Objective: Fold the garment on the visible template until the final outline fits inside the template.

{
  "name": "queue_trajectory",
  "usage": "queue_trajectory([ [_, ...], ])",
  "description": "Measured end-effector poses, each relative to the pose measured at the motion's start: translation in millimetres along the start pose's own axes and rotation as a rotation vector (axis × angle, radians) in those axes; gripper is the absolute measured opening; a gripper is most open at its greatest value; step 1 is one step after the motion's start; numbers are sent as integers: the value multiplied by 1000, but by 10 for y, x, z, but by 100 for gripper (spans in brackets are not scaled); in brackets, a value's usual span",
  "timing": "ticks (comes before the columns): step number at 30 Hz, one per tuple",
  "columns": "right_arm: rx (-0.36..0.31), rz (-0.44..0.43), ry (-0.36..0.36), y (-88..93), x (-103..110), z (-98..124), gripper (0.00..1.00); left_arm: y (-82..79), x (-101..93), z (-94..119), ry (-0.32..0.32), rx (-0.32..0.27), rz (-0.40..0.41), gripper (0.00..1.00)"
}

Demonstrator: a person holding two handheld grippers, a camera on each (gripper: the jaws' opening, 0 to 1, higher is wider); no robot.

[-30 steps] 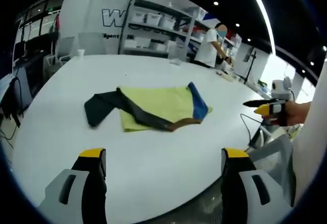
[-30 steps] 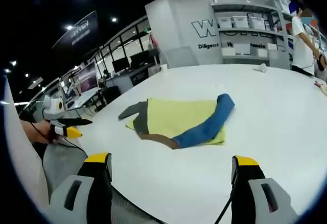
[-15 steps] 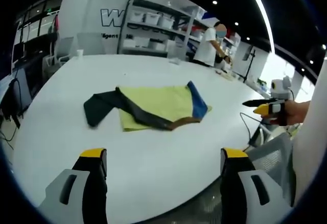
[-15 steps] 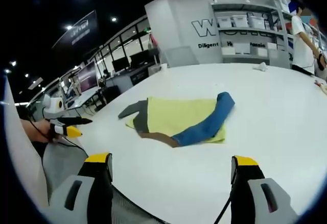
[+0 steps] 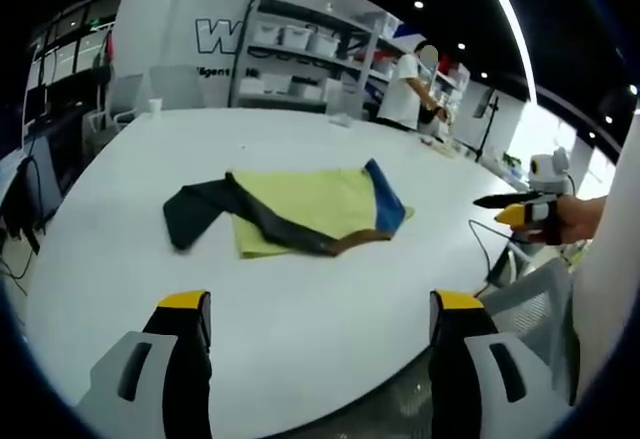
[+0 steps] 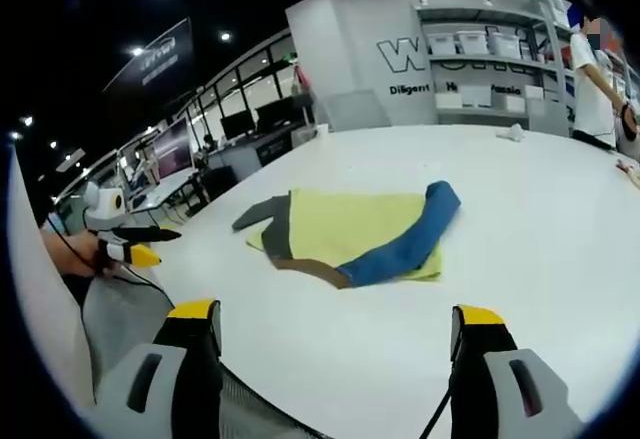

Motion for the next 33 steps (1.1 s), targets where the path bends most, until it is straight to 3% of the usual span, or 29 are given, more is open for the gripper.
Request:
queue_trajectory([
  [33,3,29,-4,-6,-10,-15,90,13,-26,-10,16,25,-22,86],
])
Point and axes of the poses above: the point that each gripper's makers call its tool centre point, and the gripper's own axes: z roughly backward along the fingers, x roughly to its left, y roughly out of its underside, the point moved 9 cm from there along z, roughly backward along the fingers, and after that the axes turned 8 degrees about -y, right-handed, at the moved point
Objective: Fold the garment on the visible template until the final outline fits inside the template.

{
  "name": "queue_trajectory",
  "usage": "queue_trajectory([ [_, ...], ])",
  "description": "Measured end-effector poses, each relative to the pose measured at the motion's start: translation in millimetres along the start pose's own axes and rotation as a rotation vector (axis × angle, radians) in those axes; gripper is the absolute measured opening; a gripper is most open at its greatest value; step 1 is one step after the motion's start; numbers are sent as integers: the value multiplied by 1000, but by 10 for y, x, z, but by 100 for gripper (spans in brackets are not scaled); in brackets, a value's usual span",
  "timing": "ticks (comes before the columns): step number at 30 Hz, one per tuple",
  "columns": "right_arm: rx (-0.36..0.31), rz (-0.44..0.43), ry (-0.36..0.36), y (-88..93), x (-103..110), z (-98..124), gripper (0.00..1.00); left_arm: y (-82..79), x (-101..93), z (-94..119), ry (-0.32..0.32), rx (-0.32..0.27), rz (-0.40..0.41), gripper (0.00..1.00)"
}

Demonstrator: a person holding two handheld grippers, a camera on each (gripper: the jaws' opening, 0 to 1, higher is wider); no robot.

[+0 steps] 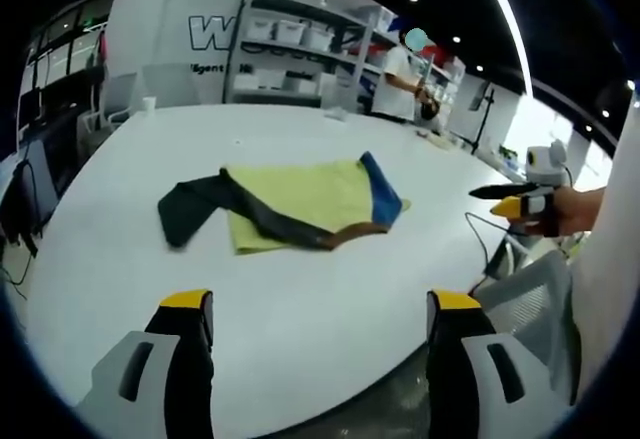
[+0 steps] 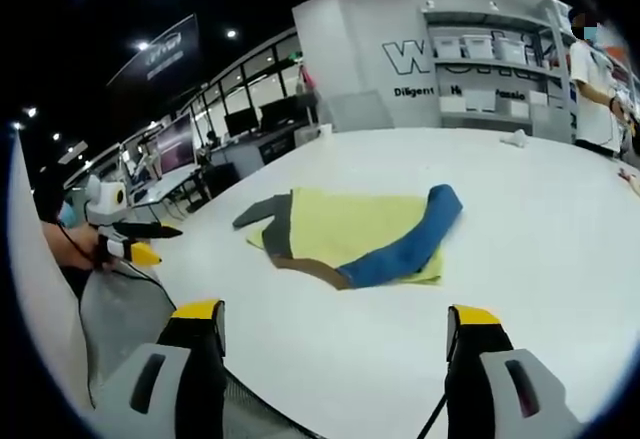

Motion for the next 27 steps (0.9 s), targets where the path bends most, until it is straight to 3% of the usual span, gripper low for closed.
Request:
queue_trajectory([
  [27,-8,-5,3,52,-11,-4,86,12,-31,0,4,10,-26,84],
])
Point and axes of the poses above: the point that each gripper's makers call its tool centre point, and the gripper's own axes: z roughly backward along the fingers, x roughly to its left, y roughly out of its underside, the point moved 9 cm from there along z, roughly backward along the fingers, and after that the axes turned 8 degrees about -y, right-handed, at the moved point
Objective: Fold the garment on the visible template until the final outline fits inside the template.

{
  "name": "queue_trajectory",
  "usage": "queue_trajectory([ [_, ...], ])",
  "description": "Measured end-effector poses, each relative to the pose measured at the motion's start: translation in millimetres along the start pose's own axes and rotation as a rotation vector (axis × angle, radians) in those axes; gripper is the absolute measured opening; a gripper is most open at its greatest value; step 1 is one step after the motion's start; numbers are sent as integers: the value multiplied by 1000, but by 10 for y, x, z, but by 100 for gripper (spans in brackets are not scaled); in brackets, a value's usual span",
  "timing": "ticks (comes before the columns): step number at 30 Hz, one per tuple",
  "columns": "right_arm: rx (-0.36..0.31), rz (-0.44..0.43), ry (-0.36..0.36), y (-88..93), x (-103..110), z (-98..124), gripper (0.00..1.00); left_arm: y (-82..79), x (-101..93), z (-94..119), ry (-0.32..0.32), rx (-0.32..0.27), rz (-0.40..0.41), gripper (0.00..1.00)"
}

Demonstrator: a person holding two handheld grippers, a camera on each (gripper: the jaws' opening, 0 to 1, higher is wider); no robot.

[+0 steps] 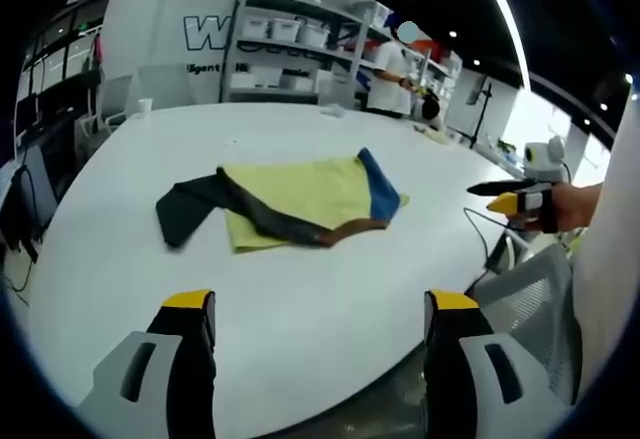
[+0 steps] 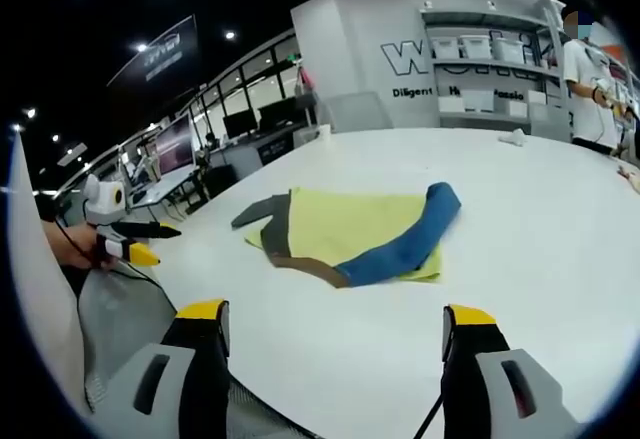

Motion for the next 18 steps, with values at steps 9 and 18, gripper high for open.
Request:
queue_trajectory([
  [9,-4,6,-5,-9,-9,-7,83,-9,6,3,-1,-5,2,82],
  [18,-1,8,-10,-3,-1,-16,82,-12,3,5,2,-8,0,81],
])
Point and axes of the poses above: the point that each gripper's makers call its tool centre point, and the gripper's own axes: z roughly backward along the fingers, x roughly to its left, y roughly out of its underside, the point moved 9 cm from there along z, roughly backward along the fingers, and after that the axes turned 8 degrees about -y, right-handed, at the moved point
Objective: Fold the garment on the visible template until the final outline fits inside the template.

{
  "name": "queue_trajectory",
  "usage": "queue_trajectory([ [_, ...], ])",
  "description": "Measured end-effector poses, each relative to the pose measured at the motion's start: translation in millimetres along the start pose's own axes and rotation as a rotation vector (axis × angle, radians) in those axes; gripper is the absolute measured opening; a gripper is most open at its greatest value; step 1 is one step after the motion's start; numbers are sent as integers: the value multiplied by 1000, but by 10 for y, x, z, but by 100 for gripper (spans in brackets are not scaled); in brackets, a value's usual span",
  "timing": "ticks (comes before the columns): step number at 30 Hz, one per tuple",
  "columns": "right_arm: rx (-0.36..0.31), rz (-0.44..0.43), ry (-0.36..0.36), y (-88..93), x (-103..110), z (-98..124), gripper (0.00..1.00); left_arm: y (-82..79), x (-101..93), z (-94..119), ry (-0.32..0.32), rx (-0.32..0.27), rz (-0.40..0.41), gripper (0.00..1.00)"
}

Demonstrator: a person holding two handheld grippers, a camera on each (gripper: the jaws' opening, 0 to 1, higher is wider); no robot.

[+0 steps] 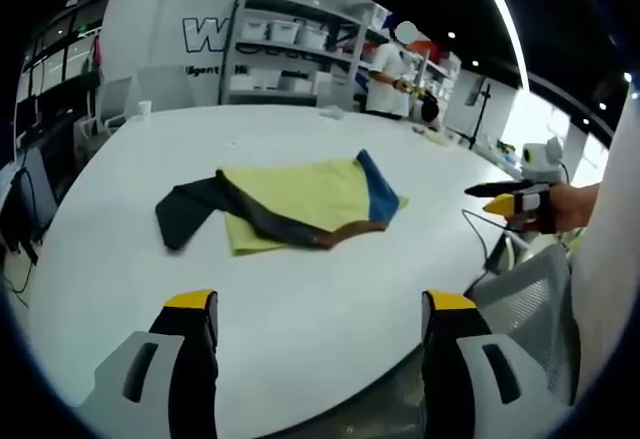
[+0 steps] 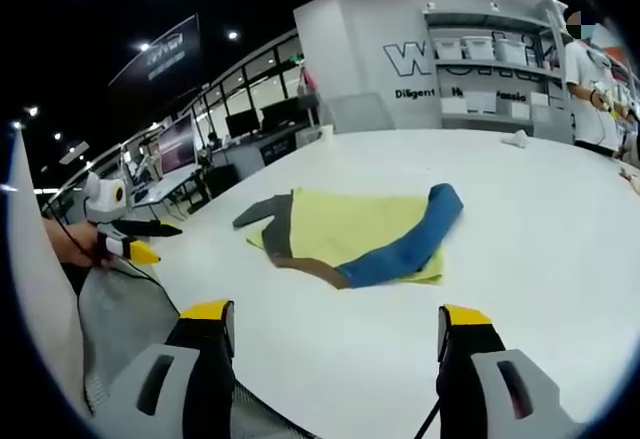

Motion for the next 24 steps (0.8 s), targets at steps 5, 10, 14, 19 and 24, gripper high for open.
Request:
queue_trajectory([
  [5,3,4,-4,-1,2,-2,81,-5,-4,0,5,1,-2,81],
  [10,6,8,-5,-4,-3,-4,79,-8,-11,-4,9,3,-4,80],
  [14,5,10,-7,-12,-14,-10,78,-9,-11,-6,12,5,-4,79],
  [19,4,11,-10,-26,-22,-24,78,-12,-13,-9,14,5,-1,79],
  [24,4,11,-9,-39,-30,-35,78,-17,-13,-24,19,9,0,79],
])
Point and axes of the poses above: the point that each gripper's makers call its tool centre point, and the gripper's own axes: z roughly backward along the fingers, x roughly to its left, y roughly out of its underside, the point moved 9 cm from there along z, roughly backward along the fingers, and after that the axes turned 8 degrees about -y, right-handed, at the moved point
